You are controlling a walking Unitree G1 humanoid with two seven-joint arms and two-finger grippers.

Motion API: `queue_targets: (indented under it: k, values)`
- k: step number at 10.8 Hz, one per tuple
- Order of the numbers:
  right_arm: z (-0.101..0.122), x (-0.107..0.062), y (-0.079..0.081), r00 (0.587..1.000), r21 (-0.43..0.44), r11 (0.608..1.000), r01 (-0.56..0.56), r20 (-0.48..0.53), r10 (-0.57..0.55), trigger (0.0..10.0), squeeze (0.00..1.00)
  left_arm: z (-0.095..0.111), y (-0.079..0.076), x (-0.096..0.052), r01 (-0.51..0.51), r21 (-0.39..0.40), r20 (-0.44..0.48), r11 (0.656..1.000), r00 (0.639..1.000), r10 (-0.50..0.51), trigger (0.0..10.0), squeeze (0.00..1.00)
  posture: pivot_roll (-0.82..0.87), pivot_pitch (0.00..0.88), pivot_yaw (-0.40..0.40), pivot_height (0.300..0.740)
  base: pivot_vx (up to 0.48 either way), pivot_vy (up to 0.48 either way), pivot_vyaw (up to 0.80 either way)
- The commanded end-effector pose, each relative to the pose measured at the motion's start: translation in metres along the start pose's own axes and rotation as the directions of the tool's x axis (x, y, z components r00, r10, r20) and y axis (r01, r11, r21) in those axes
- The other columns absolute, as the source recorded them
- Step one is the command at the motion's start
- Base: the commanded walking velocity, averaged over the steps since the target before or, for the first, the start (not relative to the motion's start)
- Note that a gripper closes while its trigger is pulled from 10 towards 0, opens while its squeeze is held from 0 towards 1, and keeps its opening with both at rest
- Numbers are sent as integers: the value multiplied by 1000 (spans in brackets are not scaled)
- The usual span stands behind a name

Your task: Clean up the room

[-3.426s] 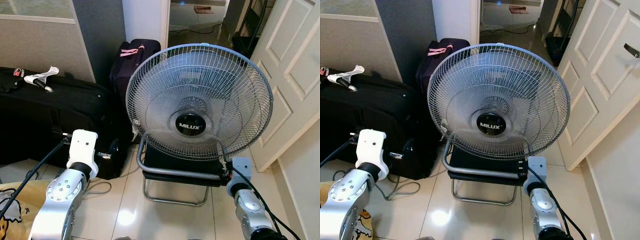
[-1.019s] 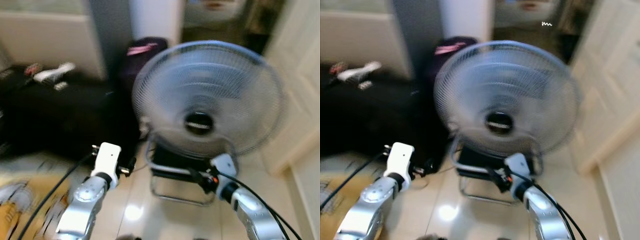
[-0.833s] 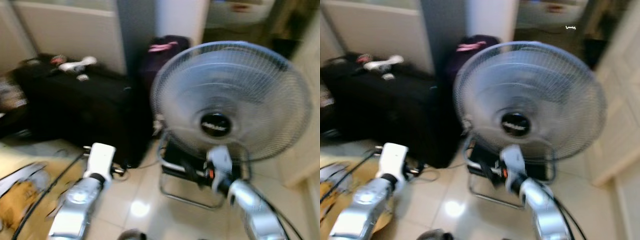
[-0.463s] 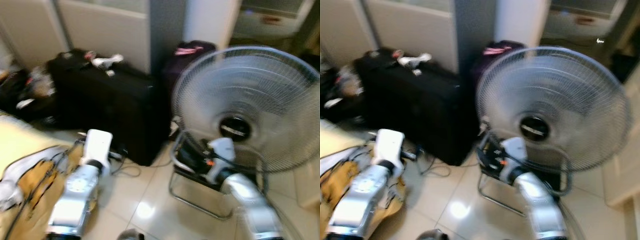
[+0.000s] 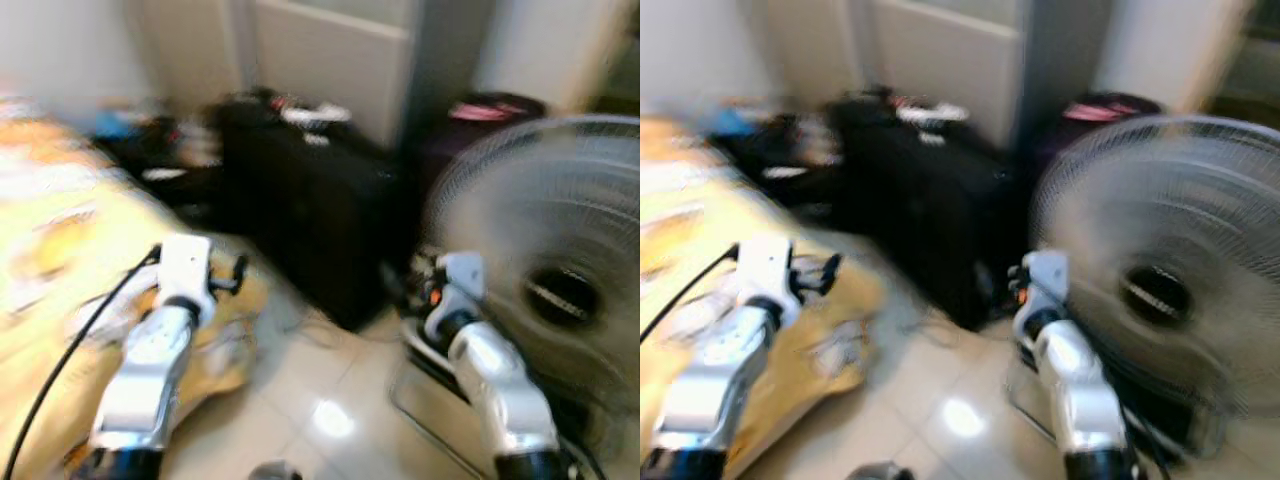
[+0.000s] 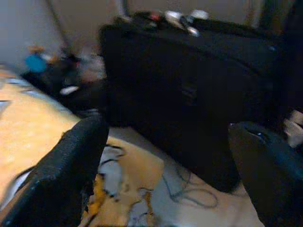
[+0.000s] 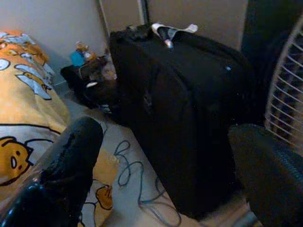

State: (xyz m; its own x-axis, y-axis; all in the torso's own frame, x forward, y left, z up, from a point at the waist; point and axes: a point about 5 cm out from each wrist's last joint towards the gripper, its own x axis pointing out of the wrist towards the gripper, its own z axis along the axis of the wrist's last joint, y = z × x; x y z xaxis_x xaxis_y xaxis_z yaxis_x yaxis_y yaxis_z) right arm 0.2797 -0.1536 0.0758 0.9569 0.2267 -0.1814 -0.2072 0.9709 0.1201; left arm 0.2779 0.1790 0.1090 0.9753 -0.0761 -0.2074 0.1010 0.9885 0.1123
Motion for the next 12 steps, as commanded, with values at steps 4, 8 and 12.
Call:
queue_targets:
  k: [4,8,12]
  values:
    - [-2,8,-14,993,11,993,116,-39,-116,10000,1000,5,6,10,-33,25,-16,999,999,34,10000,0,-60,0,39,740,0,0,800]
    - [4,15,-17,983,42,982,183,-21,-182,10000,0,4,7,11,-52,22,-25,998,998,53,10000,0,-43,0,38,740,0,243,0]
    - [0,6,-20,985,7,986,169,-23,-169,10000,0,-6,4,2,-58,33,-72,998,996,60,10000,0,-50,0,38,740,0,344,0]
